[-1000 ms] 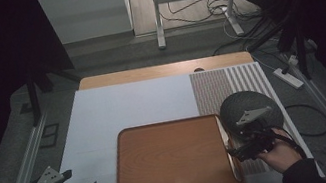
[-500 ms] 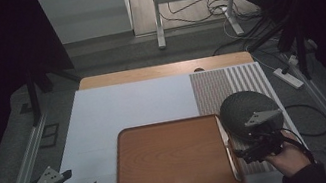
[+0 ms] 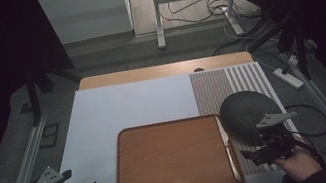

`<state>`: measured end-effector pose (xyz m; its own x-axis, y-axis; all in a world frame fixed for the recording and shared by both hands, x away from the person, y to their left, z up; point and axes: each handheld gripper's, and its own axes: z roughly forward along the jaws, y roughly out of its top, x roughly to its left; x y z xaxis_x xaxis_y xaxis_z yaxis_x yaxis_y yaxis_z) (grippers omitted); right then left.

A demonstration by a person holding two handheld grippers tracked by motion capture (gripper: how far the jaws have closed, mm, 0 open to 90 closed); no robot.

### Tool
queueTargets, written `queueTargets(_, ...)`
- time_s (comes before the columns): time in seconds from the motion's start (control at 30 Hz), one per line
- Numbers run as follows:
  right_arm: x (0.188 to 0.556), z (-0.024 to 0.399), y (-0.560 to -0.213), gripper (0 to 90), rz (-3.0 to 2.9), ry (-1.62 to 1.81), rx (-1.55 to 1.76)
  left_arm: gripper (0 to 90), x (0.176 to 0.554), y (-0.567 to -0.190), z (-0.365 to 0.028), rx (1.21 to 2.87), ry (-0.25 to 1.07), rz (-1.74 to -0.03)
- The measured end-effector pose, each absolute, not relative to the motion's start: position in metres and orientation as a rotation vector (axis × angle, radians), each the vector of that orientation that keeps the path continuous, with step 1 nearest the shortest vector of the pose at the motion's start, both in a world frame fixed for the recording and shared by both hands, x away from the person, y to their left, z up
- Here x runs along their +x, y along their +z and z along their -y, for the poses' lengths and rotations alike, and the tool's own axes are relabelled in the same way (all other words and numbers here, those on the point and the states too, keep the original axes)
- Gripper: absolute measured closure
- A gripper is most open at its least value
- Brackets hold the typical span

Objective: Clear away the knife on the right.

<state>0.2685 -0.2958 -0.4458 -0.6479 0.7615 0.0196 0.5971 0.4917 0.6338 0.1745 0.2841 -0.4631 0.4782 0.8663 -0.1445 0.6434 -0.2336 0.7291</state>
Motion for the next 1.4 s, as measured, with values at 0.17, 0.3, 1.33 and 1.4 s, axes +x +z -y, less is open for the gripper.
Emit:
queueTargets(0.17, 0.265, 0.303, -0.444, 0.0, -2.447, 0.915, 1.177, 3.8, 0.175, -0.463, -0.284, 1.970, 0.375, -1.251)
queueTargets(0.3, 0.262, 0.307, -0.443, 0.0, -2.429, 0.925, 1.188, 3.8, 0.175, -0.463, -0.284, 1.970, 0.375, -1.251)
queueTargets(1.33, 0.245, 0.329, -0.437, 0.0, -2.359, 0.918, 1.233, 3.8, 0.174, -0.463, -0.286, 1.958, 0.375, -1.252)
queueTargets(1.4, 0.244, 0.329, -0.437, 0.0, -2.364, 0.908, 1.235, 3.8, 0.174, -0.463, -0.286, 1.957, 0.374, -1.253)
